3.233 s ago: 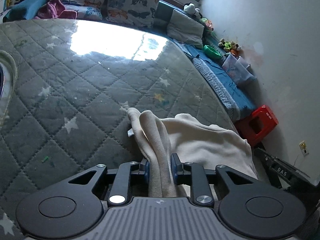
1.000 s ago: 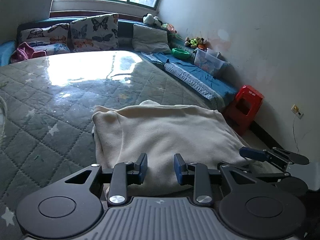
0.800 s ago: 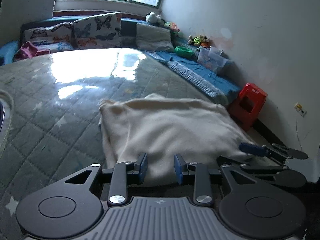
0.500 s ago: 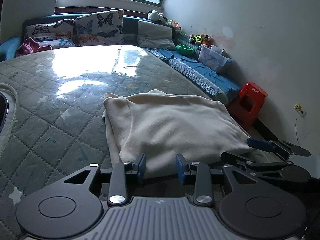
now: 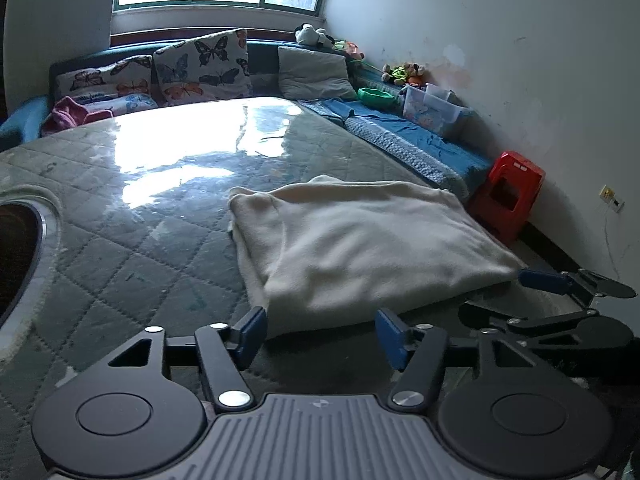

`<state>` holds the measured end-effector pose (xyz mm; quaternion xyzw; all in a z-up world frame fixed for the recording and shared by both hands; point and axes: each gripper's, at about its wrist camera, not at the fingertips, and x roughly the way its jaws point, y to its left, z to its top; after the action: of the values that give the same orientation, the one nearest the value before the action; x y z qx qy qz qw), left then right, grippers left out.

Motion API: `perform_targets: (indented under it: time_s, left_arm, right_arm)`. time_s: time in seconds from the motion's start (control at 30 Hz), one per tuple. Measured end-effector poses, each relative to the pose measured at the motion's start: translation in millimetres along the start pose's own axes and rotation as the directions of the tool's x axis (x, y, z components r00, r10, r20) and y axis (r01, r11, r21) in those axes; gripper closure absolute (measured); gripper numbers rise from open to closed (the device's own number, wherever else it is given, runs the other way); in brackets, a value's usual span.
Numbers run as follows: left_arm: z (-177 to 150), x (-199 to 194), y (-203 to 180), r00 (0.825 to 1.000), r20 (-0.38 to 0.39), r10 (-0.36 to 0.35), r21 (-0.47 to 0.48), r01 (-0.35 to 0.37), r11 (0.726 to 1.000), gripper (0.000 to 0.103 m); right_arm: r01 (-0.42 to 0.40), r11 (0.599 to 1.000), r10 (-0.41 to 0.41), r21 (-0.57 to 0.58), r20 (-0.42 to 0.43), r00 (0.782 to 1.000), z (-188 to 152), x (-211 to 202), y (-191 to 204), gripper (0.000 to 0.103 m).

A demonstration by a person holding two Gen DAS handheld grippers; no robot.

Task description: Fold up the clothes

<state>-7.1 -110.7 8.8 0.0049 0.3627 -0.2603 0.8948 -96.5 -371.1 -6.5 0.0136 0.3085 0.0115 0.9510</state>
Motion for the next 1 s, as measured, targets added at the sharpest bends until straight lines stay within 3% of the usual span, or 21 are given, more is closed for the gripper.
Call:
perform_targets:
  time_s: [0.57,1.0]
  left_arm:
    - [-21.7,-20.8,16.2,0.998,0.023,0.054,-0.002,-0.054,0.999,0.008]
    - [-33.2,-32.7,19.9,0.996,0.038,0.083,0.006,-0.083,0.997,0.0]
  right_arm:
    - [0.015,0.999,-0.013,0.04,-0.042,0.999,-15.7,-5.0,19.6,0.0]
    - [0.009,0.998,-0.006,0.059,-0.051,0.999,-21.1,-10.1,32.2,0.0]
